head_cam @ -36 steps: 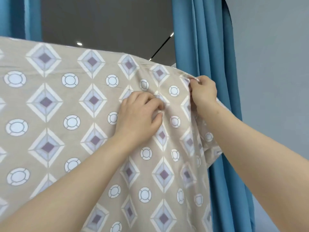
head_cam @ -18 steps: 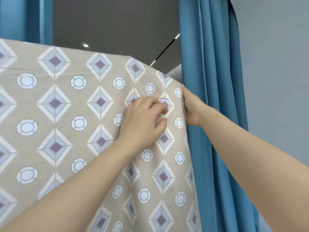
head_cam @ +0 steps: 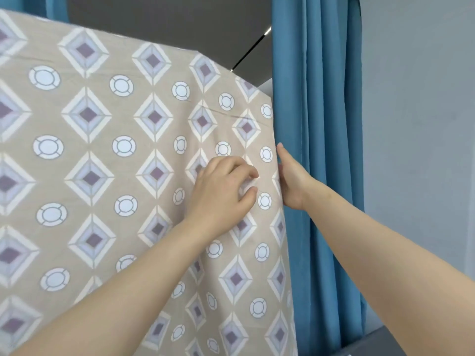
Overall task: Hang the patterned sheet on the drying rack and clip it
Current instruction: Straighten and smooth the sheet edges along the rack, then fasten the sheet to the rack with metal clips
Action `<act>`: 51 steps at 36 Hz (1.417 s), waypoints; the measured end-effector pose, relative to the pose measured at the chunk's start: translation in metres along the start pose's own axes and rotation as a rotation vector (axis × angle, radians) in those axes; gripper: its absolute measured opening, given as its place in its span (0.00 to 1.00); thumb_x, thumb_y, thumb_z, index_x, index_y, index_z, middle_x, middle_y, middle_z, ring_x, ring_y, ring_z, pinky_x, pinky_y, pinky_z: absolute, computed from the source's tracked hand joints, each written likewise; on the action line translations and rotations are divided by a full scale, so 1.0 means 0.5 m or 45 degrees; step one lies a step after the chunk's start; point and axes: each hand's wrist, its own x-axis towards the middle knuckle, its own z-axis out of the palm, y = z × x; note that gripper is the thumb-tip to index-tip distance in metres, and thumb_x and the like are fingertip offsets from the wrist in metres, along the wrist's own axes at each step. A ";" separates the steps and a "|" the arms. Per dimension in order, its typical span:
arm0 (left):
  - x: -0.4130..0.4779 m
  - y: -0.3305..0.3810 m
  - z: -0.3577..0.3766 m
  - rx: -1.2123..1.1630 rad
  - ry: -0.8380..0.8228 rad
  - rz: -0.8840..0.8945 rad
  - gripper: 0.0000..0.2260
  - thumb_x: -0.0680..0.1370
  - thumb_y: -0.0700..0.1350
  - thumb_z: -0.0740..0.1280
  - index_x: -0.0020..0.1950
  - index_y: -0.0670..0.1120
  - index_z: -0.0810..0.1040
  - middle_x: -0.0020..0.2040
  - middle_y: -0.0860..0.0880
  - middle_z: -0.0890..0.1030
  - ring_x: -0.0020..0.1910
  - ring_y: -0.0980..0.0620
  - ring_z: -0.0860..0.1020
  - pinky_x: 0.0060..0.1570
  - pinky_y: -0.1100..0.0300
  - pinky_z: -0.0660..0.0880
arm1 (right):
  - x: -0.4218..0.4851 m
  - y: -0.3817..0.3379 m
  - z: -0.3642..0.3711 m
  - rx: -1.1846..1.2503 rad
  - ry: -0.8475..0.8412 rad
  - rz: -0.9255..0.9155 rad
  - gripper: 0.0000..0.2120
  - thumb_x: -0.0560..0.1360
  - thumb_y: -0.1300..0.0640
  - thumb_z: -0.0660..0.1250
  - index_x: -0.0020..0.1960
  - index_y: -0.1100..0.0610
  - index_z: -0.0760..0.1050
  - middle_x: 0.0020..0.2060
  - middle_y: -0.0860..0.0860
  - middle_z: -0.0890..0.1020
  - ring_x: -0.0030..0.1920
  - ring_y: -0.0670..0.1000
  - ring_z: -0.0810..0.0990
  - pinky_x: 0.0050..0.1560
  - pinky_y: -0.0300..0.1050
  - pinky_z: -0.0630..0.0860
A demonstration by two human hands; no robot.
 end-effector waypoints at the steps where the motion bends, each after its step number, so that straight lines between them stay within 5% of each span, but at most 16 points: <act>1: -0.012 0.007 0.005 -0.013 0.003 0.006 0.16 0.70 0.52 0.57 0.48 0.47 0.80 0.49 0.51 0.79 0.54 0.45 0.74 0.54 0.51 0.70 | -0.011 0.009 -0.005 -0.026 0.017 0.005 0.33 0.77 0.34 0.45 0.60 0.56 0.77 0.53 0.53 0.83 0.54 0.54 0.81 0.55 0.47 0.75; 5: -0.063 0.041 0.035 -0.065 0.022 0.026 0.14 0.70 0.51 0.59 0.46 0.48 0.81 0.46 0.51 0.80 0.50 0.47 0.74 0.51 0.55 0.70 | -0.060 0.054 -0.036 -0.173 0.205 0.018 0.26 0.78 0.37 0.49 0.49 0.55 0.77 0.43 0.52 0.81 0.42 0.52 0.79 0.52 0.48 0.74; 9: -0.117 0.087 0.076 -0.146 -0.057 0.041 0.13 0.70 0.49 0.59 0.45 0.48 0.81 0.43 0.51 0.81 0.46 0.45 0.76 0.48 0.58 0.70 | -0.126 0.105 -0.082 -0.293 0.369 0.131 0.18 0.78 0.41 0.55 0.53 0.53 0.75 0.50 0.52 0.80 0.50 0.53 0.79 0.57 0.50 0.73; 19: -0.282 0.216 0.226 -0.417 -0.691 -0.166 0.11 0.77 0.47 0.61 0.59 0.50 0.75 0.60 0.53 0.76 0.61 0.50 0.71 0.60 0.57 0.66 | -0.361 0.284 -0.195 -0.445 0.633 0.483 0.09 0.78 0.49 0.61 0.45 0.53 0.74 0.41 0.50 0.80 0.41 0.50 0.78 0.46 0.44 0.72; 33: -0.549 0.430 0.430 -0.856 -1.268 -0.159 0.12 0.78 0.45 0.60 0.60 0.52 0.73 0.61 0.57 0.73 0.62 0.56 0.69 0.58 0.62 0.67 | -0.672 0.537 -0.324 -0.874 1.178 0.683 0.09 0.76 0.57 0.60 0.38 0.52 0.74 0.31 0.45 0.76 0.32 0.45 0.72 0.32 0.35 0.67; 38: -0.600 0.490 0.441 -0.933 -1.374 -0.123 0.15 0.77 0.43 0.60 0.63 0.51 0.71 0.64 0.56 0.70 0.63 0.56 0.69 0.58 0.65 0.64 | -0.754 0.562 -0.333 -0.976 1.289 0.762 0.07 0.76 0.57 0.59 0.42 0.52 0.74 0.37 0.46 0.78 0.41 0.49 0.74 0.37 0.37 0.69; 42: -0.641 0.508 0.450 -0.957 -1.402 -0.128 0.18 0.76 0.41 0.61 0.66 0.51 0.67 0.67 0.56 0.64 0.63 0.56 0.69 0.56 0.66 0.64 | -0.804 0.592 -0.330 -1.139 1.260 0.879 0.07 0.77 0.56 0.59 0.50 0.49 0.74 0.50 0.48 0.78 0.56 0.51 0.73 0.53 0.42 0.70; 46: -0.666 0.516 0.451 -0.960 -1.468 -0.132 0.22 0.76 0.43 0.62 0.69 0.51 0.62 0.71 0.54 0.58 0.64 0.53 0.69 0.62 0.60 0.65 | -0.835 0.620 -0.316 -1.233 1.175 0.997 0.18 0.77 0.52 0.61 0.67 0.48 0.68 0.66 0.43 0.71 0.68 0.49 0.64 0.64 0.42 0.62; 51: -0.682 0.518 0.449 -0.953 -1.554 -0.089 0.26 0.76 0.44 0.62 0.72 0.54 0.57 0.75 0.53 0.51 0.71 0.51 0.62 0.66 0.61 0.62 | -0.857 0.652 -0.295 -1.271 1.119 1.010 0.26 0.75 0.51 0.63 0.71 0.47 0.61 0.70 0.40 0.65 0.70 0.45 0.63 0.67 0.40 0.60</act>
